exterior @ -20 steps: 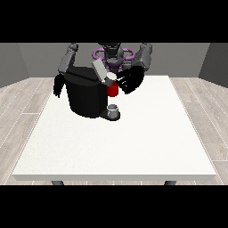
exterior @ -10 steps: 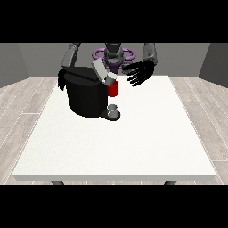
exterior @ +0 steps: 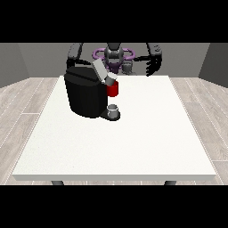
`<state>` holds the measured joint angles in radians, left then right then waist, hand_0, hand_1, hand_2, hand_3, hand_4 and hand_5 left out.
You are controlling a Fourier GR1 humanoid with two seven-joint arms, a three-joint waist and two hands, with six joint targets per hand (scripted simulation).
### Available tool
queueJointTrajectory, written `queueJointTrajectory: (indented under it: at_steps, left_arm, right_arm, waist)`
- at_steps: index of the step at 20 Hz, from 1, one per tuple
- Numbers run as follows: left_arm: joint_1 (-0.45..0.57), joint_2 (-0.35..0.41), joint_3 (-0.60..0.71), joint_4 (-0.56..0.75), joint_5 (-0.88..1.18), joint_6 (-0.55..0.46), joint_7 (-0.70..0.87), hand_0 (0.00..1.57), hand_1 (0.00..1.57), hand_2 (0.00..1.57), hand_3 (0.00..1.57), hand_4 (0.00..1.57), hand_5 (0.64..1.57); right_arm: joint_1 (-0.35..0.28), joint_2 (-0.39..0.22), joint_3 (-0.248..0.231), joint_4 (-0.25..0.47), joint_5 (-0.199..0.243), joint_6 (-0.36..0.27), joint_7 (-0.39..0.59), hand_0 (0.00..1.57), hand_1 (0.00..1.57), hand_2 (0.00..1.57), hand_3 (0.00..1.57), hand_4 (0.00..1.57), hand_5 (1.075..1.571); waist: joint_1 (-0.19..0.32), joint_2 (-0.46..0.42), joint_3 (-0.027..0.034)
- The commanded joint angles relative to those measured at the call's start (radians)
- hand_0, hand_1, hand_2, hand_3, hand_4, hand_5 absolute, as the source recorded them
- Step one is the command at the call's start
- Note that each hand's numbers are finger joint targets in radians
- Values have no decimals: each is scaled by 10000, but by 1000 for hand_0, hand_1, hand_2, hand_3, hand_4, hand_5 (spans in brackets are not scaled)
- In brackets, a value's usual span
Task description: Insert the coffee pod into the coffee machine and close the lid
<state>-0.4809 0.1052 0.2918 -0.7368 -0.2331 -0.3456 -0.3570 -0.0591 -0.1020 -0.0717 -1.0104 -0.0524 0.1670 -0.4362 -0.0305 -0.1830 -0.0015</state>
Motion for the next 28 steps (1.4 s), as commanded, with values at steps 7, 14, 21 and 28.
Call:
queueJointTrajectory:
  at_steps: [7, 14, 21, 28]
  left_arm:
    - [2680, 117, 283, 224, 382, -305, 124, 0, 0, 0, 0, 322, 1571]
    - [3230, 8, 77, -820, 708, -415, -213, 0, 0, 0, 0, 351, 1571]
    - [3171, 2, -336, -1867, 992, -715, -1482, 0, 0, 0, 0, 175, 1571]
    - [3491, -137, -869, -2782, 1167, -1057, -1774, 0, 0, 0, 0, 205, 1571]
  right_arm:
    - [538, 1007, 2380, -3518, 736, -1130, 2106, 0, 0, 0, 0, 237, 1571]
    - [621, 1017, 3284, -5984, 1535, -2254, 2925, 0, 0, 0, 0, 338, 1571]
    - [-1051, 1014, 2566, -5675, 1789, -2711, 3233, 0, 0, 0, 0, 366, 1571]
    - [-2596, 1016, 2358, -4807, 2875, -3905, 3441, 0, 0, 0, 0, 208, 1571]
  waist:
    - [-462, -2501, 5]
    - [-218, -1578, 14]
    - [516, 843, 13]
    - [1357, 1564, 14]
